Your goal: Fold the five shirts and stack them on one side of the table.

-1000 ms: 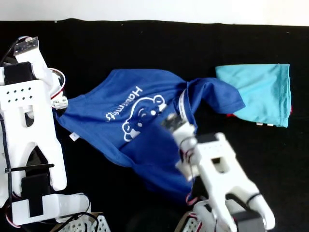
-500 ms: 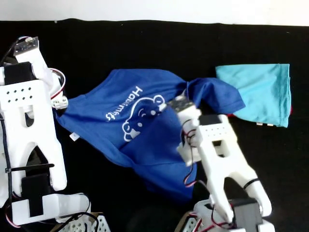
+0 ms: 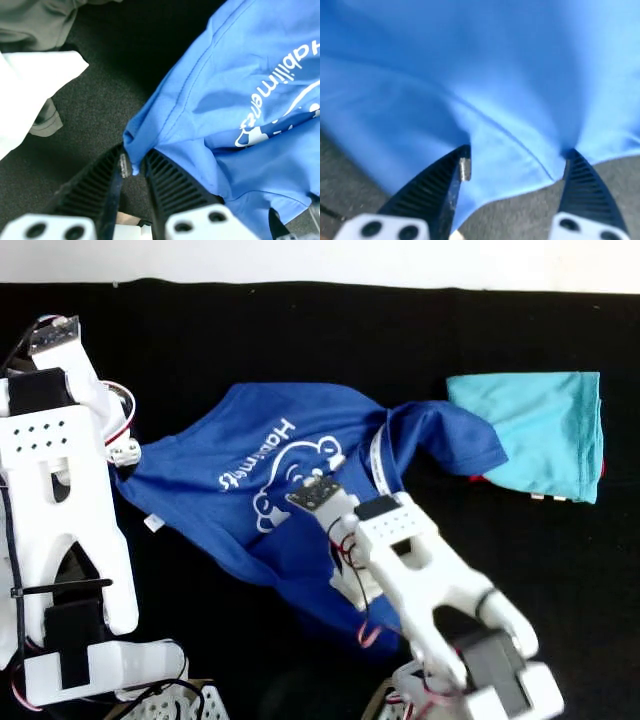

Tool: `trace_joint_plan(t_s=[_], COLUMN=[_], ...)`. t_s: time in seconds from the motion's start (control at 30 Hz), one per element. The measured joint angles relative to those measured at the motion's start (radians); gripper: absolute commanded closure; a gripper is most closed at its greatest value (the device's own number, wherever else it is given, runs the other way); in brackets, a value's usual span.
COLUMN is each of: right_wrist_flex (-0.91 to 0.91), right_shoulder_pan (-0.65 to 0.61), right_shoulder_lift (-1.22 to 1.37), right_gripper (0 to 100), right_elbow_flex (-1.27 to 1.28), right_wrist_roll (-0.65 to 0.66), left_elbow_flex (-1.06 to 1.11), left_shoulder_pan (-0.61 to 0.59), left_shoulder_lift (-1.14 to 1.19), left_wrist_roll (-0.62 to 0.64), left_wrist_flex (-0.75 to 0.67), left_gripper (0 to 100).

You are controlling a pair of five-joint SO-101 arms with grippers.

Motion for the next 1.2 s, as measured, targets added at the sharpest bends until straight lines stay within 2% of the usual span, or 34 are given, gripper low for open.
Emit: trace_joint_plan(t_s=[0.33, 0.43, 0.63, 0.83, 0.97, 1.07, 1.2], right_wrist_flex=[0.026, 0.071, 0.233, 0.334, 0.356, 0.305, 0.190], right_shoulder_pan=[0.233, 0.275, 0.281, 0.278, 0.199, 0.126, 0.092], right_shoulder_lift=[0.321, 0.327, 0.327, 0.186, 0.008, -0.052, -0.051], right_gripper=[71.6, 71.6, 71.6, 71.7, 71.7, 71.7, 71.7], right_elbow_flex=[-0.419, -0.517, -0.621, -0.614, -0.479, -0.324, -0.170], right_wrist_roll=[-0.009, -0.009, -0.009, -0.009, 0.006, 0.025, 0.028], left_elbow_flex=[0.000, 0.000, 0.000, 0.000, 0.000, 0.000, 0.000], left_shoulder_pan=[0.000, 0.000, 0.000, 0.000, 0.000, 0.000, 0.000], left_shoulder_lift=[0.000, 0.000, 0.000, 0.000, 0.000, 0.000, 0.000], left_wrist_roll=[0.000, 0.000, 0.000, 0.000, 0.000, 0.000, 0.000], left_wrist_flex=[0.000, 0.000, 0.000, 0.000, 0.000, 0.000, 0.000], left_gripper=[99, 99, 99, 99, 99, 99, 99])
